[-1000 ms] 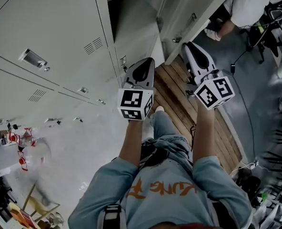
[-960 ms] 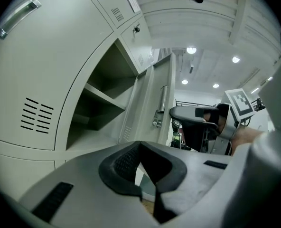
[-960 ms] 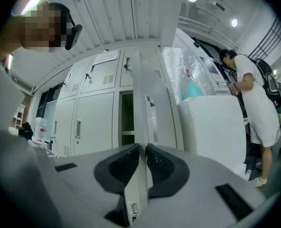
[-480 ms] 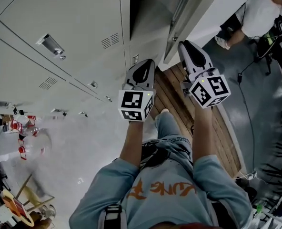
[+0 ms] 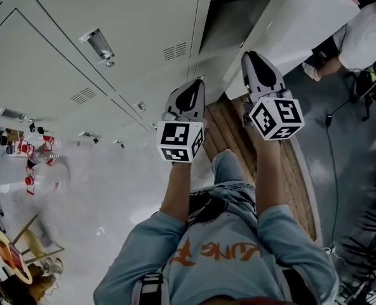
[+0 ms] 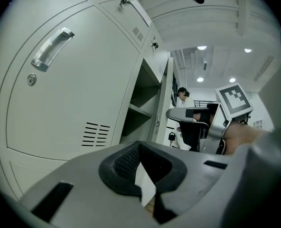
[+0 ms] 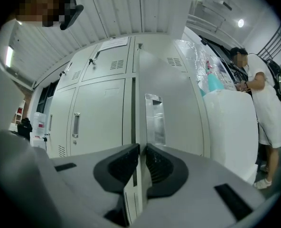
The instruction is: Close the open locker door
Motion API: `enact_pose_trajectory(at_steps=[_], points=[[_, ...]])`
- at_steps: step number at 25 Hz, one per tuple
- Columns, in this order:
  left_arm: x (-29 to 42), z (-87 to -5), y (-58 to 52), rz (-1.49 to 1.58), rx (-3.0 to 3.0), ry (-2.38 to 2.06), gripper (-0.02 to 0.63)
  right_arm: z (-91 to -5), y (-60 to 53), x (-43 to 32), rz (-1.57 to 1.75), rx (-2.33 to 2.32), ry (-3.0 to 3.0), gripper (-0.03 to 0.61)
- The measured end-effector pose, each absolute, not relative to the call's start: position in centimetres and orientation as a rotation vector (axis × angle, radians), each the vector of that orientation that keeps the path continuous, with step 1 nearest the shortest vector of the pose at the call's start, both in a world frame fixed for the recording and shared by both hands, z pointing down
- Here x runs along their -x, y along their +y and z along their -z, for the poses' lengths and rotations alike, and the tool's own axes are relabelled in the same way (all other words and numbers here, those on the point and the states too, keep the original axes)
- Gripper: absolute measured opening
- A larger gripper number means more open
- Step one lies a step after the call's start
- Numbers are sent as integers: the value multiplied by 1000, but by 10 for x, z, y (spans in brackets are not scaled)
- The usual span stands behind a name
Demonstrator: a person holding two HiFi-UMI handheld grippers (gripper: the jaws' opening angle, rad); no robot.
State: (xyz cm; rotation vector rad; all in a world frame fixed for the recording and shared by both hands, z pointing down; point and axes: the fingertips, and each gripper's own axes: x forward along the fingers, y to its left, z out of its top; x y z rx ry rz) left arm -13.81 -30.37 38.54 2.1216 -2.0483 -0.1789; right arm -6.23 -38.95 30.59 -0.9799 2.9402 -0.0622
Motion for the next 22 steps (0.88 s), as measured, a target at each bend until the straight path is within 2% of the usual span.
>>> enact_pose_trajectory(at_steps=[22], points=[[202, -387, -281, 199, -1877, -2290, 18, -306, -420, 152, 79, 816, 2995, 52]])
